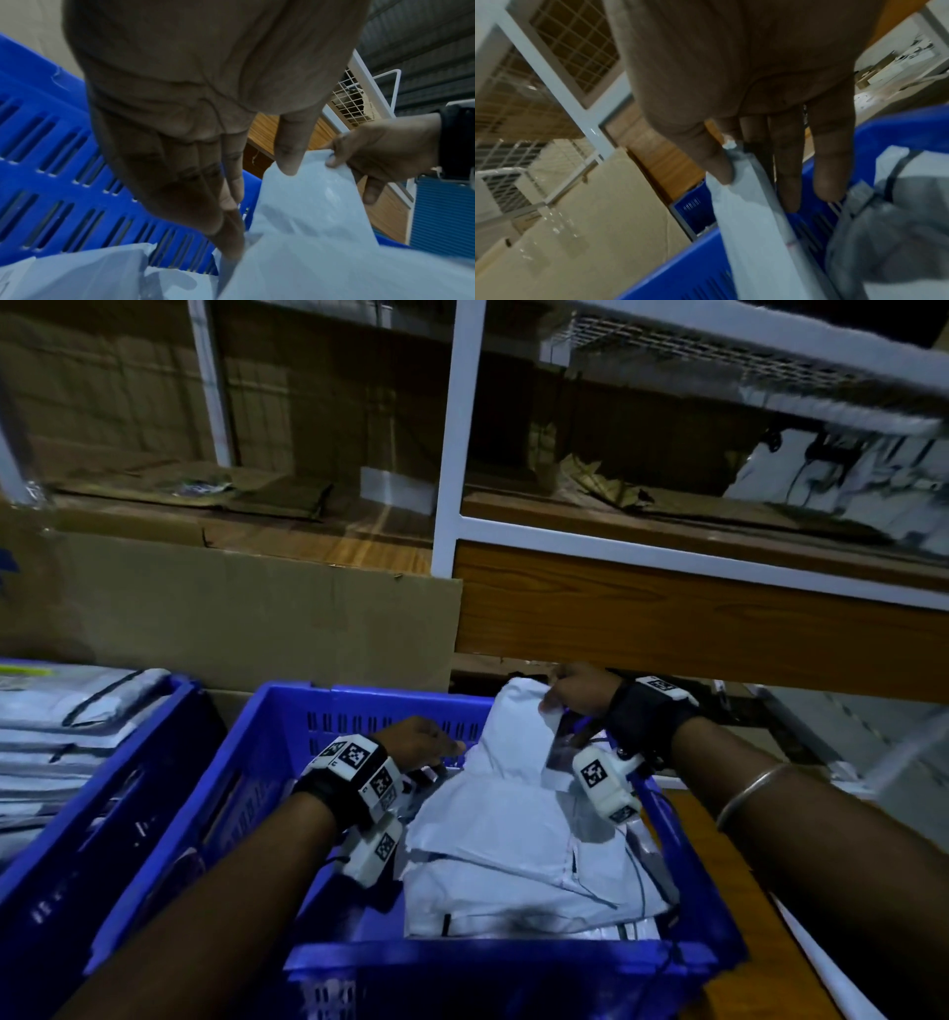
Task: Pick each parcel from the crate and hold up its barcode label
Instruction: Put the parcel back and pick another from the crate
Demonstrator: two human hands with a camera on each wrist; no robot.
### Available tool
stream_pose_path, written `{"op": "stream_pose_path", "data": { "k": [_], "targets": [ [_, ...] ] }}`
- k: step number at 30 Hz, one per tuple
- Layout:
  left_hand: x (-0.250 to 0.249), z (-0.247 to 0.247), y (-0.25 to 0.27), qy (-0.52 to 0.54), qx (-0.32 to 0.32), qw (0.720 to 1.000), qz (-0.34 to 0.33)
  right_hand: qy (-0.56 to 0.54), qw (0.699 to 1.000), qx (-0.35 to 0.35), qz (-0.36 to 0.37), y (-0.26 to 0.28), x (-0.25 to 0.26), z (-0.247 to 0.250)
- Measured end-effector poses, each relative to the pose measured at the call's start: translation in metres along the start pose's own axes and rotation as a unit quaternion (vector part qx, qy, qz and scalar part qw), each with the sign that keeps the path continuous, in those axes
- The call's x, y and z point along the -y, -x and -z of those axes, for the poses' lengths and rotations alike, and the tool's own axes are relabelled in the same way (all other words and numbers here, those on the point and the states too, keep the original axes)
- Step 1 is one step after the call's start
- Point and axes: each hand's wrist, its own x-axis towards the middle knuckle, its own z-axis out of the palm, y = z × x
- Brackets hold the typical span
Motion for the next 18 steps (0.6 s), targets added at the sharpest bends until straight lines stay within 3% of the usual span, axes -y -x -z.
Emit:
{"op": "stream_pose_path", "data": {
  "k": [8,13,18],
  "targets": [
    [-0.008,-0.005,0.006,0.032,0.058,0.998,-0.004,0.011,0.988,-0.151,0.044,0.012,0.005,0.026],
    [-0.007,-0.011,0.006,0.059,0.053,0.997,0.003,0.089,0.974,-0.172,0.116,0.016,0.003,0.029],
    [-0.002,-0.015,0.008,0.045,0.074,0.996,0.023,0.091,0.954,-0.219,0.185,0.016,0.005,0.035]
  ]
}}
